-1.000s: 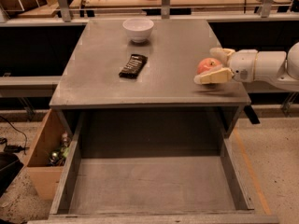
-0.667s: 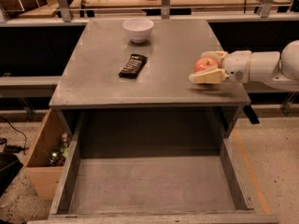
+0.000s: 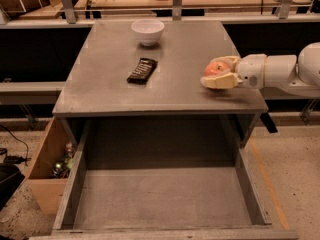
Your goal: Place apple into top drawer
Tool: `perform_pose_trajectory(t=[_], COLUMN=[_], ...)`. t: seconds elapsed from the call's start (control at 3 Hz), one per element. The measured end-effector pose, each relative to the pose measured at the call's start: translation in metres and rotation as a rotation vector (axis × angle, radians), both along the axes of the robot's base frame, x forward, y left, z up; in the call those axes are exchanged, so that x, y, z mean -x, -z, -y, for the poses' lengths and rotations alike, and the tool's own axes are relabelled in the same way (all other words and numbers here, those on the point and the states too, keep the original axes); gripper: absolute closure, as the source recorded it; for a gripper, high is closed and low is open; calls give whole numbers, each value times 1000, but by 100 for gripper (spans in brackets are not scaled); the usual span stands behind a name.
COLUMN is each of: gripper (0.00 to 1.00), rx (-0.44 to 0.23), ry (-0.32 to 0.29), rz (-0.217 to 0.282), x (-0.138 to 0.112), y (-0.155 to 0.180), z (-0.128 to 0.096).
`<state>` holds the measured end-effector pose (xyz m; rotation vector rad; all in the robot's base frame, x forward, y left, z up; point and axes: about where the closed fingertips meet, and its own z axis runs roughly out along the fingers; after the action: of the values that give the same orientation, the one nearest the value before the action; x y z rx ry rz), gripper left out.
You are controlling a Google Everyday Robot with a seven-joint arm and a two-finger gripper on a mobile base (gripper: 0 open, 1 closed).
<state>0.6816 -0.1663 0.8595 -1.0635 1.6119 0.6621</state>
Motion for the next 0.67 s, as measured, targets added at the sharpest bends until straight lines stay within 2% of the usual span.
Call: perform_pose_trajectory(t=[0.33,0.67], gripper=[100,100], rx=[-1,26], ry=[-4,3], rz=[-1,20], x=[0,-1], y=[1,-20], z=[-3,-5])
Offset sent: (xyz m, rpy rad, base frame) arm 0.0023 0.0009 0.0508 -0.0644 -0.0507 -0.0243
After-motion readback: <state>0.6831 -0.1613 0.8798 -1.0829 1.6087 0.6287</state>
